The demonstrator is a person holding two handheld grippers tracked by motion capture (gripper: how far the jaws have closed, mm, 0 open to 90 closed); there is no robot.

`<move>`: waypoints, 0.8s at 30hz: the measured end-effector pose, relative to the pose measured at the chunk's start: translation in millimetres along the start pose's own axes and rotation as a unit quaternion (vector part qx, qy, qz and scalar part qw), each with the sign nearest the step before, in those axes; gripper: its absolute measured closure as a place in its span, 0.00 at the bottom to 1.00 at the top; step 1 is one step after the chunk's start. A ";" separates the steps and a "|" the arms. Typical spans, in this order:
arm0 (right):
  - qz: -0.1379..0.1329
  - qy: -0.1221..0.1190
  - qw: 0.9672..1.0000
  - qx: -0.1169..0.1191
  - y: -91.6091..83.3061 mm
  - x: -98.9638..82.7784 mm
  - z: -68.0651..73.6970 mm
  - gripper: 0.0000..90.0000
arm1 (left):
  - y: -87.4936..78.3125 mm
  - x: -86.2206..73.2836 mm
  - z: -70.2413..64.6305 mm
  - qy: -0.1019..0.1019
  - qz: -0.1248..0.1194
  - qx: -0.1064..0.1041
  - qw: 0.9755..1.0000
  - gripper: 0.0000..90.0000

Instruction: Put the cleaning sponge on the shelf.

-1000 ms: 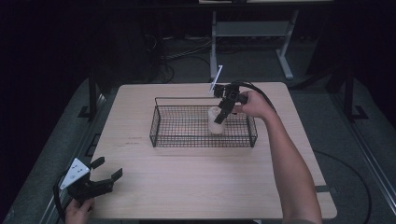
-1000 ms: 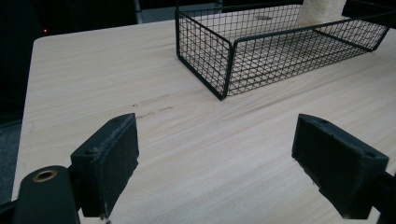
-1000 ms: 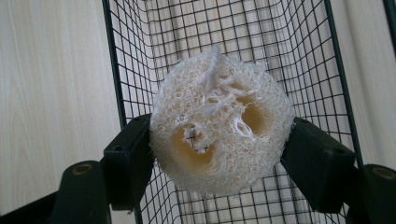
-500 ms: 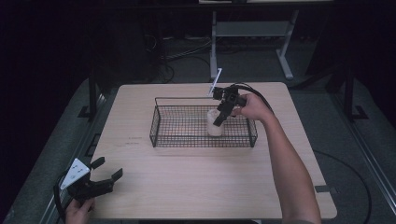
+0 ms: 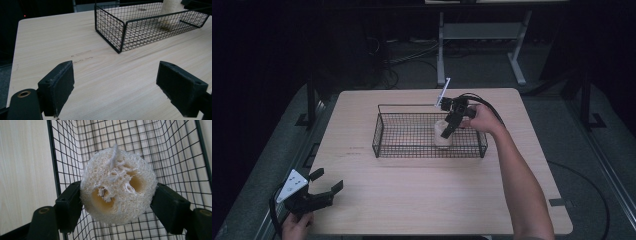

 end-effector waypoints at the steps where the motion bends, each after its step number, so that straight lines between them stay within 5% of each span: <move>1: 0.002 0.000 1.000 0.002 1.1 -1.0 -0.4 0.31 | 0.1 -0.1 0.0 -0.001 0.000 0.000 1.000 0.15; 24: 0.020 0.000 1.000 0.001 18.5 0.8 -2.8 0.30 | -1.8 -0.7 0.8 0.000 0.001 0.000 1.000 0.15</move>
Point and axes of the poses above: each handheld gripper's, and its own axes: y roughly forward along the jaws, x roughly out of its top, z roughly to its left, the point moved 1 cm from there along y, roughly forward along the jaws, and after that the axes turned 3 degrees about -z, right-handed, at the moved point
